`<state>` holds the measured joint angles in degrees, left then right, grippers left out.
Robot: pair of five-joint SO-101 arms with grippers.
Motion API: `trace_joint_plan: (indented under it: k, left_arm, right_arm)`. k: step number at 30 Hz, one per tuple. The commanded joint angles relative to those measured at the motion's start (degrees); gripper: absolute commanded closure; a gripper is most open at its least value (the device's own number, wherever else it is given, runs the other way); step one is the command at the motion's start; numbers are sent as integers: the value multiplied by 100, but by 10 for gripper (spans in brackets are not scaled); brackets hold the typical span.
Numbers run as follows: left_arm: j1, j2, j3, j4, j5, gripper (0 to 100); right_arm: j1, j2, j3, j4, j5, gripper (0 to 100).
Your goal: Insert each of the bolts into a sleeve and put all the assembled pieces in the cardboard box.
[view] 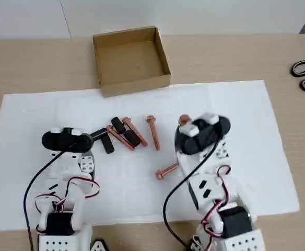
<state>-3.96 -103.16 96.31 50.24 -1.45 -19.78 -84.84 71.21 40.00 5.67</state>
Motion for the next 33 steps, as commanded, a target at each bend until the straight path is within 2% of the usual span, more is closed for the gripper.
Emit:
trace_joint_plan:
  k: [1,7,13,22,28,33]
  left_arm:
    - [-9,-53,-22,97,35,993]
    - [0,-53,-22,97,26,991]
    - [0,-53,-22,97,26,991]
    - [-35,-53,-22,105,18,991]
    - [-35,-53,-22,105,18,991]
    - [-35,-53,-22,105,18,991]
  right_arm:
    - [48,1446,-1301,-31,-62,995]
    - [-207,3521,-2708,-48,-70,995]
    - [-409,4787,-4035,-382,-62,995]
    - [-558,5587,-4308,-629,-70,995]
    - [-646,5842,-4378,-2035,-35,995]
    - [-743,6862,-5204,-1596,-26,995]
